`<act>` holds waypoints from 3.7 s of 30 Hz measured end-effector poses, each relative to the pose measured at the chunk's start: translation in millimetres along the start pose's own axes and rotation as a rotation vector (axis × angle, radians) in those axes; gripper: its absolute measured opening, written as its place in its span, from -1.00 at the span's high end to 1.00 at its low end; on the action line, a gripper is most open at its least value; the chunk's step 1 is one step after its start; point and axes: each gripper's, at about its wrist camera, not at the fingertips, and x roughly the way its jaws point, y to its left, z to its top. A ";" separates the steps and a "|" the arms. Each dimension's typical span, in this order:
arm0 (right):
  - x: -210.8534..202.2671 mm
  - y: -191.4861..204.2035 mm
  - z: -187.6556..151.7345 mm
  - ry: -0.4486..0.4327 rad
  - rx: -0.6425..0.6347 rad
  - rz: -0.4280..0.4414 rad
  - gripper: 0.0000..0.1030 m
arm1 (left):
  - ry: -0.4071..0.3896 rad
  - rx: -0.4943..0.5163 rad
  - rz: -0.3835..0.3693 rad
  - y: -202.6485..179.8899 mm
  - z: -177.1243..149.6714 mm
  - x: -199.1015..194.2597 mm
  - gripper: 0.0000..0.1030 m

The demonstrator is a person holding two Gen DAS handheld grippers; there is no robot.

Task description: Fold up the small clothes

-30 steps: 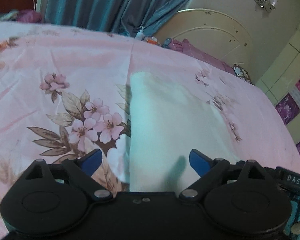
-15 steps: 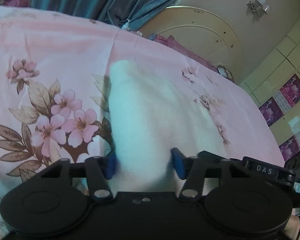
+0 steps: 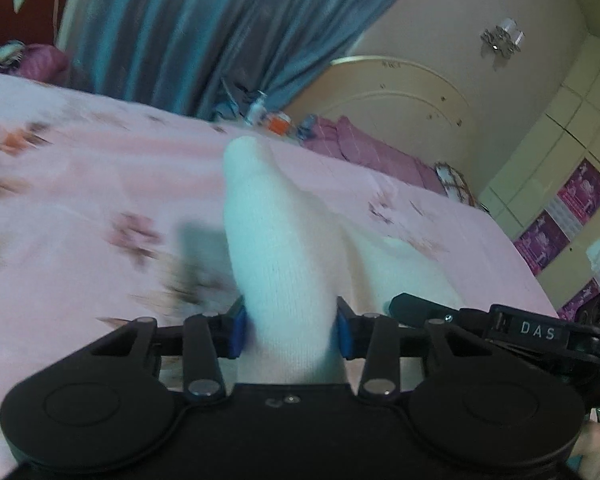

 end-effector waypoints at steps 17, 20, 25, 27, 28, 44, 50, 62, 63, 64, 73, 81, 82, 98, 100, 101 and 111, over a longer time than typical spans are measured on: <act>160.8 187.1 -80.5 0.022 -0.014 0.056 0.41 | -0.058 -0.010 0.075 195.1 38.8 -117.2 0.22; 185.8 199.3 -84.5 0.033 -0.019 0.058 0.41 | -0.060 -0.014 0.090 215.2 42.9 -120.5 0.22; 211.2 206.5 -91.6 0.052 -0.045 0.047 0.41 | -0.059 -0.029 0.107 244.3 44.4 -117.4 0.22; 217.0 209.4 -98.0 0.060 -0.057 0.040 0.41 | -0.053 -0.033 0.112 252.0 43.8 -114.0 0.22; 221.5 210.0 -99.4 0.065 -0.060 0.034 0.41 | -0.048 -0.032 0.115 257.1 41.9 -112.7 0.22; 240.6 178.4 -92.8 0.066 -0.020 -0.078 0.28 | -0.078 -0.025 0.200 283.8 33.3 -107.0 -0.26; 264.2 175.8 -78.6 0.049 -0.052 -0.186 0.28 | -0.051 -0.037 0.225 283.0 38.2 -81.9 -0.18; 216.2 206.0 -99.9 0.031 -0.210 -0.157 0.28 | -0.059 0.029 0.259 269.5 15.1 -119.8 -0.27; 208.9 210.4 -107.3 0.031 -0.230 -0.149 0.28 | -0.058 0.042 0.260 267.0 8.2 -127.9 -0.27; 200.7 215.5 -117.8 0.035 -0.255 -0.147 0.28 | -0.056 0.049 0.258 264.5 3.5 -132.7 -0.27; 190.4 201.1 -182.3 0.142 -0.271 -0.289 0.46 | 0.075 0.095 0.274 249.8 -34.8 -126.2 -0.29; 183.1 204.2 -199.7 0.130 -0.291 -0.334 0.45 | 0.101 0.100 0.286 250.9 -38.9 -124.6 -0.57; 184.1 205.7 -199.4 0.133 -0.291 -0.343 0.45 | 0.101 0.106 0.291 250.6 -39.2 -124.0 -0.63; 182.2 210.4 -202.4 0.163 -0.348 -0.350 0.31 | 0.241 -0.030 0.459 243.7 -27.1 -115.0 -0.99; 180.0 213.7 -206.2 0.165 -0.369 -0.353 0.27 | 0.215 -0.050 0.471 243.0 -29.9 -119.4 -0.99; 180.2 215.0 -208.6 0.162 -0.393 -0.360 0.23 | 0.197 -0.058 0.495 241.7 -32.5 -121.3 -0.99; 125.4 238.4 -210.0 0.125 -0.434 -0.331 -0.45 | 0.149 0.012 0.648 208.8 -42.1 -151.1 -0.59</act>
